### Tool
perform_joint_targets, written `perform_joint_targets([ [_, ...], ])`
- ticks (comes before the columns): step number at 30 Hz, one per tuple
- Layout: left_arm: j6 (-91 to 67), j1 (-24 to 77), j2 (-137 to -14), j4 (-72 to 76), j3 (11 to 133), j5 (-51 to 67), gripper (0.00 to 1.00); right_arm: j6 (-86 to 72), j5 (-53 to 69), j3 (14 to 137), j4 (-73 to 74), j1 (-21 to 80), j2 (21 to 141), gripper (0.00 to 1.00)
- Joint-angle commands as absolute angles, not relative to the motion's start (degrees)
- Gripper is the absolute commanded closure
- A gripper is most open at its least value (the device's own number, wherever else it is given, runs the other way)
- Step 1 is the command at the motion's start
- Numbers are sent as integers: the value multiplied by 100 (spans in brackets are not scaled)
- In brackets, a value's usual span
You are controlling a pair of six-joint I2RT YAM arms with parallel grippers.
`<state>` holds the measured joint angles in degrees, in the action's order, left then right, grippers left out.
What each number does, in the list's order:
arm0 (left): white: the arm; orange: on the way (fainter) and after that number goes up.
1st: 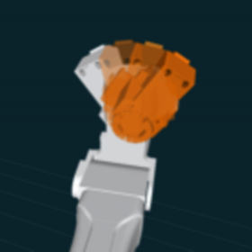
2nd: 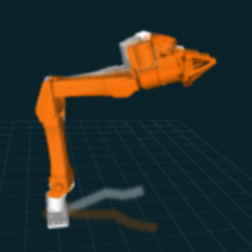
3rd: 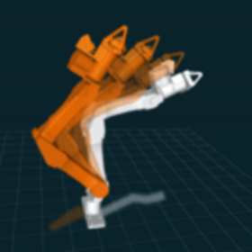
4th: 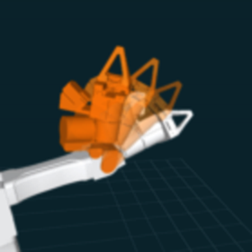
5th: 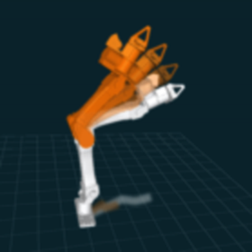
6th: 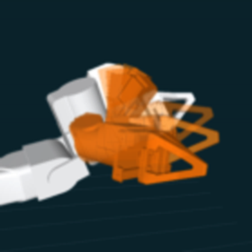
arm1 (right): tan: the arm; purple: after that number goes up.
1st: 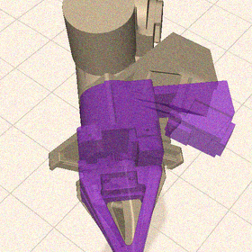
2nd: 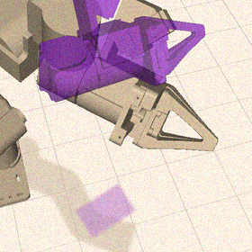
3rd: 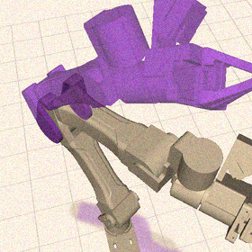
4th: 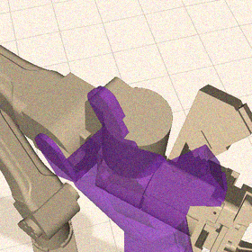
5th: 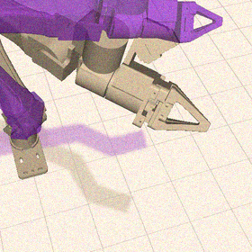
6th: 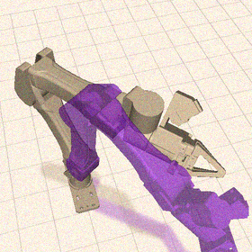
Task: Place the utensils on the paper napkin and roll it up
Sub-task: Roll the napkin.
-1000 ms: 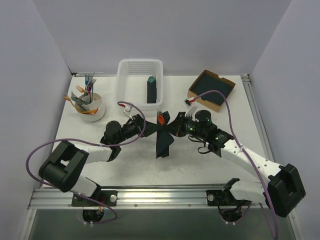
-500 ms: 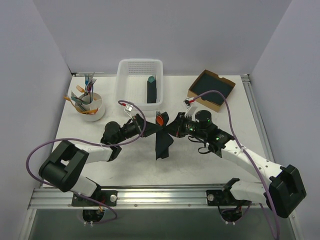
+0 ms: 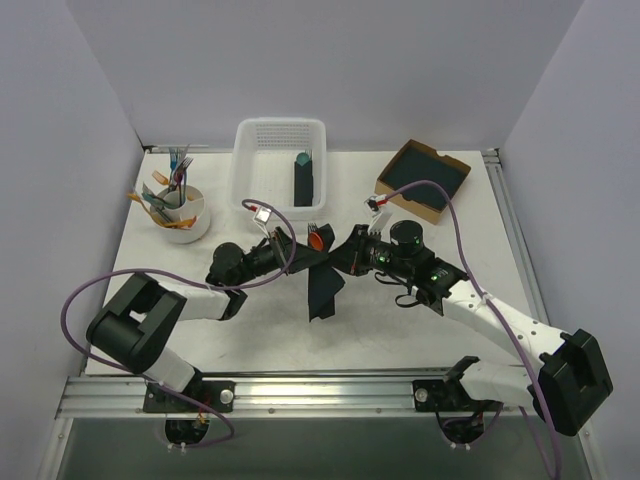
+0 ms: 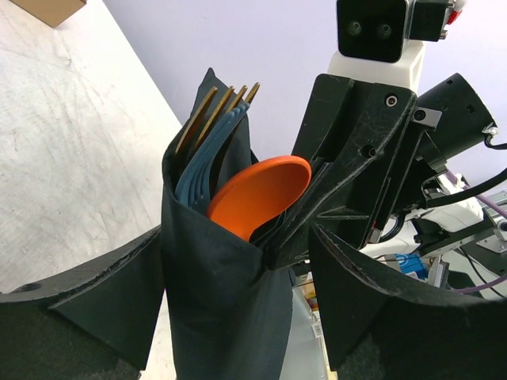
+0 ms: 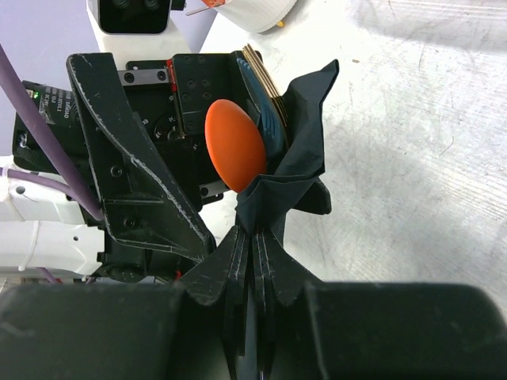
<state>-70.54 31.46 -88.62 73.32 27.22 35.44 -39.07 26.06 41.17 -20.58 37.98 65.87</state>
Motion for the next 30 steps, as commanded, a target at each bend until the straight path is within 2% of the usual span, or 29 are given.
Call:
perform_joint_targets([
  [1,-7146,3164,-8903,8077,2935,3674,23,-3973,2786,4351,-2496,3858,6469,100],
  [5,-7242,3164,-8991,8322,2900,3674,23,-4025,2804,4324,-2575,3858,6478,100],
  [21,-7479,3147,-9105,8797,2830,3586,46,-4069,2690,4096,-2593,3858,6425,100],
  [26,-7594,3155,-9193,8991,2821,3612,46,-4061,2689,4104,-2593,3858,6469,100],
  [30,-7594,3155,-9141,8947,2795,3612,29,-4061,2689,4096,-2601,3850,6486,100],
])
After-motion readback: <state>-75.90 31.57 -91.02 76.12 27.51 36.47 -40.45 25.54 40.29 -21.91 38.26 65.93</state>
